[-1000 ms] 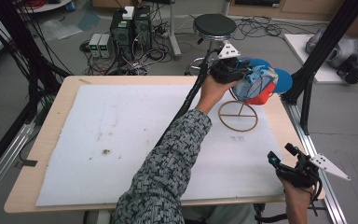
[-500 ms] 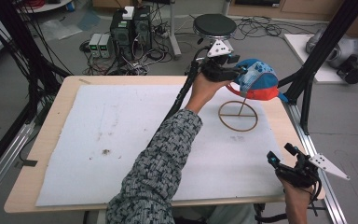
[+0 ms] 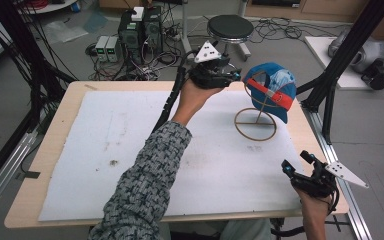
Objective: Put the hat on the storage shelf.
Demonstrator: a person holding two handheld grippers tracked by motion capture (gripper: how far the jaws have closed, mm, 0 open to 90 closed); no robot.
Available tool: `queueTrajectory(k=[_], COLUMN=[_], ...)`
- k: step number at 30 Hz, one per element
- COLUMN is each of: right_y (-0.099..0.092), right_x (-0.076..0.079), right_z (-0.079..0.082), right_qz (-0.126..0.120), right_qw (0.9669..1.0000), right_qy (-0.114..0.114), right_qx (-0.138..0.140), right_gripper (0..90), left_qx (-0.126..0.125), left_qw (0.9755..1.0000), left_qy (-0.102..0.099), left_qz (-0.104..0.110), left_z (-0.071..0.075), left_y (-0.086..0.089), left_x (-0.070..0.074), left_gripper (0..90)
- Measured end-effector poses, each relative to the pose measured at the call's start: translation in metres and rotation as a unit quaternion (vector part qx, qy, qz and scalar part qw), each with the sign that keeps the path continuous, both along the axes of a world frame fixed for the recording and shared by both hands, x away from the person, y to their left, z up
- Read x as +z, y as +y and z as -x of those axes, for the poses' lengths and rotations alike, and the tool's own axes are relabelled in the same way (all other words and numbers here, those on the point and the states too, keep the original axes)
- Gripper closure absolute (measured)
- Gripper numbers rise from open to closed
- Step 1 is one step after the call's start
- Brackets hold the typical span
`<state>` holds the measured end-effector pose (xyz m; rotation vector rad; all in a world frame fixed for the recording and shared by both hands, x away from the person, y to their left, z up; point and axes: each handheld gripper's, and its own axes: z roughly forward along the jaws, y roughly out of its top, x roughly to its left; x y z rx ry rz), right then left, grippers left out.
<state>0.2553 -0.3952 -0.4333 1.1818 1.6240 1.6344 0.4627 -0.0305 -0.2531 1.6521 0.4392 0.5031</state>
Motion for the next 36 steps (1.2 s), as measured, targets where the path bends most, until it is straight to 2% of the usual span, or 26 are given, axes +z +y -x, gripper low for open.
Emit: queueTrajectory(k=[5, 6, 7, 8, 9, 11, 12, 13, 14, 15, 16, 19, 20, 21, 22, 23, 24, 26, 27, 28, 29, 30, 31, 32, 33, 36], right_y=[0.007, 0.008, 0.010, 0.011, 0.012, 0.016, 0.017, 0.018, 0.018, 0.019, 0.020, 0.022, 0.024, 0.025, 0.026, 0.028, 0.030, 0.033, 0.035, 0.036, 0.038, 0.038, 0.039, 0.040, 0.040, 0.041], right_x=[0.000, 0.000, 0.001, 0.001, 0.001, 0.001, 0.001, 0.001, 0.001, 0.001, 0.001, 0.002, 0.002, 0.002, 0.002, 0.002, 0.002, 0.003, 0.003, 0.003, 0.003, 0.003, 0.004, 0.004, 0.004, 0.004], right_z=[-0.007, -0.009, -0.010, -0.012, -0.013, -0.016, -0.018, -0.019, -0.021, -0.022, -0.024, -0.028, -0.029, -0.031, -0.033, -0.034, -0.036, -0.038, -0.039, -0.040, -0.040, -0.040, -0.041, -0.041, -0.041, -0.041], right_qz=[0.002, 0.003, 0.002, 0.002, 0.004, 0.002, 0.007, 0.007, 0.009, 0.008, 0.007, 0.003, 0.004, 0.005, 0.006, 0.007, 0.010, 0.015, 0.017, 0.021, 0.023, 0.023, 0.027, 0.027, 0.029, 0.030], right_qw=[0.9999, 0.9999, 0.9999, 0.9999, 0.9998, 0.9998, 0.9997, 0.9997, 0.9997, 0.9997, 0.9997, 0.9997, 0.9997, 0.9996, 0.9996, 0.9995, 0.9994, 0.9993, 0.9992, 0.9991, 0.9990, 0.9990, 0.9989, 0.9990, 0.9989, 0.9989], right_qy=[0.000, 0.000, 0.002, 0.001, 0.001, 0.000, -0.003, -0.001, -0.002, -0.002, -0.001, -0.003, -0.002, -0.004, -0.003, -0.003, -0.006, -0.004, -0.005, -0.005, -0.005, -0.005, -0.005, -0.006, -0.006, -0.005], right_qx=[0.010, 0.012, 0.013, 0.016, 0.017, 0.021, 0.024, 0.023, 0.024, 0.024, 0.024, 0.025, 0.024, 0.027, 0.029, 0.030, 0.031, 0.034, 0.035, 0.036, 0.037, 0.037, 0.037, 0.036, 0.036, 0.035], right_gripper=[7.2, 7.1, 7.1, 7.1, 7.2, 7.1, 7.1, 7.1, 7.1, 7.2, 7.1, 7.2, 7.1, 7.1, 7.1, 7.1, 7.1, 7.1, 7.1, 7.1, 7.1, 7.1, 7.1, 7.1, 7.1, 7.1], left_qx=[0.022, 0.022, 0.034, 0.034, 0.042, 0.055, 0.055, 0.067, 0.067, 0.078, 0.084, 0.103, 0.103, 0.115, 0.115, 0.126, 0.131, 0.138, 0.149, 0.149, 0.161, 0.161, 0.171, 0.179, 0.179, 0.201], left_qw=[0.9997, 0.9997, 0.9993, 0.9993, 0.9989, 0.9983, 0.9983, 0.9977, 0.9977, 0.9968, 0.9963, 0.9945, 0.9945, 0.9932, 0.9932, 0.9918, 0.9912, 0.9903, 0.9887, 0.9887, 0.9868, 0.9868, 0.9851, 0.9837, 0.9837, 0.9793], left_qy=[-0.007, -0.007, -0.007, -0.007, -0.006, -0.004, -0.004, -0.002, -0.002, -0.003, -0.002, 0.001, 0.001, 0.003, 0.003, 0.005, 0.005, 0.005, 0.009, 0.009, 0.012, 0.012, 0.016, 0.017, 0.017, 0.024], left_qz=[-0.011, -0.011, -0.015, -0.015, -0.018, -0.018, -0.018, -0.015, -0.015, -0.015, -0.017, -0.019, -0.019, -0.019, -0.019, -0.017, -0.017, -0.014, -0.011, -0.011, -0.008, -0.008, -0.007, -0.005, -0.005, 0.008], left_z=[0.010, 0.010, 0.014, 0.014, 0.017, 0.020, 0.020, 0.024, 0.024, 0.028, 0.030, 0.036, 0.036, 0.041, 0.041, 0.047, 0.050, 0.053, 0.060, 0.060, 0.067, 0.067, 0.075, 0.079, 0.079, 0.095], left_y=[0.028, 0.028, 0.041, 0.041, 0.055, 0.070, 0.070, 0.085, 0.085, 0.100, 0.108, 0.131, 0.131, 0.146, 0.146, 0.161, 0.169, 0.176, 0.191, 0.191, 0.205, 0.205, 0.219, 0.225, 0.225, 0.250], left_x=[0.002, 0.002, 0.003, 0.003, 0.002, 0.002, 0.002, 0.002, 0.002, 0.002, 0.002, 0.002, 0.002, 0.001, 0.001, -0.001, -0.002, -0.004, -0.008, -0.008, -0.012, -0.012, -0.018, -0.020, -0.020, -0.033], left_gripper=[40.1, 39.9, 39.4, 39.1, 39.1, 38.7, 38.6, 38.4, 38.3, 38.0, 37.8, 36.2, 35.6, 35.3, 35.0, 34.7, 34.5, 33.5, 33.1, 32.7, 31.9, 31.2, 30.8, 30.4, 28.7, 27.9])
